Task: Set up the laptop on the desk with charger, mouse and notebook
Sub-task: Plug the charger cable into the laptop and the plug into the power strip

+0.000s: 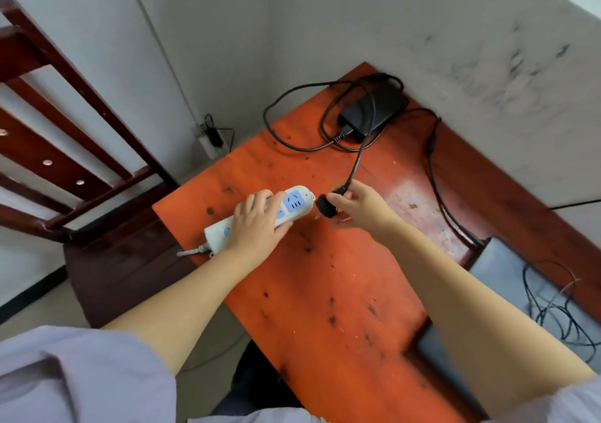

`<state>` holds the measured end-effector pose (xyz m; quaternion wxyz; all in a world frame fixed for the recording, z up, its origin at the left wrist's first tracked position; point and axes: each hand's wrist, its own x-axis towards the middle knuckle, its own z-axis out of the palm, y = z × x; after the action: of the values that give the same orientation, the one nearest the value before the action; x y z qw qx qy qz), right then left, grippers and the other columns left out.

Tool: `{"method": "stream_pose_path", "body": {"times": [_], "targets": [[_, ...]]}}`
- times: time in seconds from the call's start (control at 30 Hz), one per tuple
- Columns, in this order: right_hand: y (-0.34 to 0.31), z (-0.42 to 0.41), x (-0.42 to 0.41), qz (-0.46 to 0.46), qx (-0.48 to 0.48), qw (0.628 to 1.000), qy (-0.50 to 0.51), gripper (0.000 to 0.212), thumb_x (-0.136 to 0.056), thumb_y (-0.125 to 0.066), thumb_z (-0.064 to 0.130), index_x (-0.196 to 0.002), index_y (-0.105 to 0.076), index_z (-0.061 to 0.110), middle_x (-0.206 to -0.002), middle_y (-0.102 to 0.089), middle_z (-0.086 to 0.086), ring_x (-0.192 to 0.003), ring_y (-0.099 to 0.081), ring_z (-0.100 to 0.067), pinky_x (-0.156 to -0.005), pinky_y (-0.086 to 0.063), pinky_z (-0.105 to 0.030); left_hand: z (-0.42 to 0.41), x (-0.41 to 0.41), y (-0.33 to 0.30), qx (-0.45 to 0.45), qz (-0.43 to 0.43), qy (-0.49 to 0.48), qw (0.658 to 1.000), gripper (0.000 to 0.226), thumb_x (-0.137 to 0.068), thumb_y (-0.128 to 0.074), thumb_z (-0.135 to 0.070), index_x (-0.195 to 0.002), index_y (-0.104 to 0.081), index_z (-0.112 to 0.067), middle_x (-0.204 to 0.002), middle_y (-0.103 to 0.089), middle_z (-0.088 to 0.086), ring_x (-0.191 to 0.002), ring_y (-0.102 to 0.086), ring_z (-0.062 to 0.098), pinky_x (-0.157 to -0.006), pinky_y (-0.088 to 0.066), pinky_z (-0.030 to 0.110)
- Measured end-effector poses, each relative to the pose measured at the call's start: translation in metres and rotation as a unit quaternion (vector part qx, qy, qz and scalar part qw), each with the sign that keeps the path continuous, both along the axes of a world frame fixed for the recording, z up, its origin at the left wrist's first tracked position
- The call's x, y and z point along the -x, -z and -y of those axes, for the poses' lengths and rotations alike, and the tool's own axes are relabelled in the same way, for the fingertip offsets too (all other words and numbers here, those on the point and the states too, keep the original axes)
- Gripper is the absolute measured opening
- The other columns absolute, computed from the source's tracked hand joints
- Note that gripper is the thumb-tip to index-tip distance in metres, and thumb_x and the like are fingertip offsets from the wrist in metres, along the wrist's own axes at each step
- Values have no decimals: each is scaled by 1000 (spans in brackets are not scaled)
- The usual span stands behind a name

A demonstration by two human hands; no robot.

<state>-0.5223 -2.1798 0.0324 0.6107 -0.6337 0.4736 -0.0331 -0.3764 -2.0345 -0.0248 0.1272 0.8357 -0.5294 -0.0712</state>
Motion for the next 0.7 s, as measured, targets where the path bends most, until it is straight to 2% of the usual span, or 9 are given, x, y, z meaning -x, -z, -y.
{"method": "stream_pose_path", "body": {"times": [0.1,0.23,0.47,0.63,0.7], "targets": [[-6,2,-5,57,-9,998,-12,12,-89,-59,12,-83,-61,22,-80,-60,-10,-58,-67,-15,-64,-61,-33,1,-2,4,-6,-9,-10,1000,61,-82,-60,-45,-132,-44,-14,-118,-55,8,-107,-51,31,-86,-42,43],[-6,4,-15,66,31,997,-38,18,-88,-60,7,-83,-63,24,-93,-62,-9,-68,-68,-18,-71,-61,-34,0,-3,6,-10,-21,-10,1000,64,-84,-56,-47,-135,-41,-12,-121,-54,8,-111,-49,29,-91,-39,40],[-4,9,-27,32,80,992,-88,15,-87,-61,6,-96,-64,17,-109,-63,-6,-83,-68,-16,-67,-59,-19,1,-4,4,-3,-27,-2,1000,63,-84,-58,-45,-134,-43,-10,-118,-55,9,-108,-50,30,-89,-40,41],[-11,8,-35,-15,161,973,-164,17,-86,-62,10,-96,-65,23,-114,-61,-5,-89,-68,-22,-80,-58,-33,0,-4,4,-5,-17,2,1000,63,-84,-57,-46,-134,-43,-9,-117,-55,9,-108,-51,28,-89,-41,40],[-14,8,-38,-32,220,953,-206,18,-86,-62,13,-99,-65,24,-110,-57,-1,-87,-65,-21,-79,-54,-28,0,-4,4,-6,-18,4,1000,63,-85,-56,-46,-135,-42,-10,-118,-54,9,-109,-50,27,-91,-40,40]]}}
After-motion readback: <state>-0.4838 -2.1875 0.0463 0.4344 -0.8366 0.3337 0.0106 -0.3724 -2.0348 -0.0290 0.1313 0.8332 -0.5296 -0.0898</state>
